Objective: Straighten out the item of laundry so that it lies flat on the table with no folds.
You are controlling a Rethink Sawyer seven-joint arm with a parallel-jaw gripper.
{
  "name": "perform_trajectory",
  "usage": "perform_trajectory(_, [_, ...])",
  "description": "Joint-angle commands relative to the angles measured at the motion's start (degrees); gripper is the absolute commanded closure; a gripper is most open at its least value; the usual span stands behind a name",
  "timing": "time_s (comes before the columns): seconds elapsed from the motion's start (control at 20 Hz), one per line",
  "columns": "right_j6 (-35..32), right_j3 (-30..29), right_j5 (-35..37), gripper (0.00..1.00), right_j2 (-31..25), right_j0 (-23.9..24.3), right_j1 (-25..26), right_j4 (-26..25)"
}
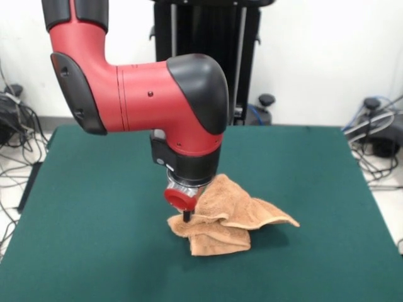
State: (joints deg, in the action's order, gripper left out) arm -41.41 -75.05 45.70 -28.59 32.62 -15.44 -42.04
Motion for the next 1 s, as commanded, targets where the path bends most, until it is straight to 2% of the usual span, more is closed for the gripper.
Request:
perform_trajectory(0.05, [-6.1,-4.6,-0.6,1.00,2.7,-1.6,0.1,0.1])
perform_trajectory(0.25, [-8.7,-6.5,-2.4,1.00,2.4,-1.3,-2.2,1.2])
perform_trajectory(0.6, [-9.4,-11.0,-2.3,1.00,2.4,-1.1,-7.5,2.7])
perform_trajectory(1.0, [-10.5,-14.8,-3.7,1.00,2.4,-0.4,-11.2,3.8])
